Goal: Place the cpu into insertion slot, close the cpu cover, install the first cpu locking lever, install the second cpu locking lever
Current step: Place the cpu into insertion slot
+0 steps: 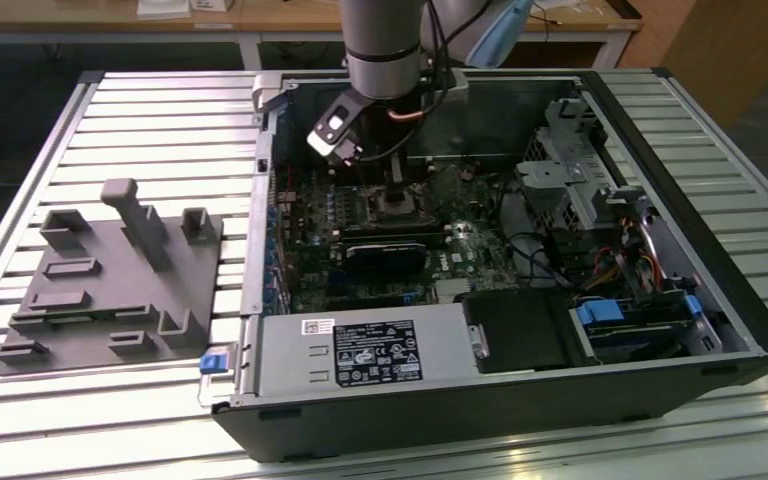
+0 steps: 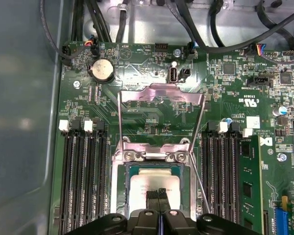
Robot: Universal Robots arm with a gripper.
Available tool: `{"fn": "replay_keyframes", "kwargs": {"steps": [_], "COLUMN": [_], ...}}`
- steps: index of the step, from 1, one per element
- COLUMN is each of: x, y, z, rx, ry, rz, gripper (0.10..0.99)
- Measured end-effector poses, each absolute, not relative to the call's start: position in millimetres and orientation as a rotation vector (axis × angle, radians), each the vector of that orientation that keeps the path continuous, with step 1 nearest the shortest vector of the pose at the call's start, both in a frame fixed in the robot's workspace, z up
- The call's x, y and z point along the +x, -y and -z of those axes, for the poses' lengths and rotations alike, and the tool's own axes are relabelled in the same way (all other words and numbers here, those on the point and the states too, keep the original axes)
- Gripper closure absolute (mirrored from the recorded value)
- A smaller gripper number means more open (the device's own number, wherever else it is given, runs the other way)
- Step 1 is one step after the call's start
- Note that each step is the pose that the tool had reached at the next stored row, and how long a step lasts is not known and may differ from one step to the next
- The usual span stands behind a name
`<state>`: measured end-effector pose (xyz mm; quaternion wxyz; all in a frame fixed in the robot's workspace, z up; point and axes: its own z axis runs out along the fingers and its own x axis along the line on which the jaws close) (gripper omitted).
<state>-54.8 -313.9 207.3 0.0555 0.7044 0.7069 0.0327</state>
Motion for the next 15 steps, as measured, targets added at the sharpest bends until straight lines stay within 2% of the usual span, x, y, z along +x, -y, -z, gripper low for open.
{"fn": "replay_keyframes", "kwargs": {"steps": [15], "x": [-52.2], "y": [315.7], "z": [-206.9], "rx": [2.205], "ry": [-2.089], "rz": [-0.112], "gripper": [0.980]}}
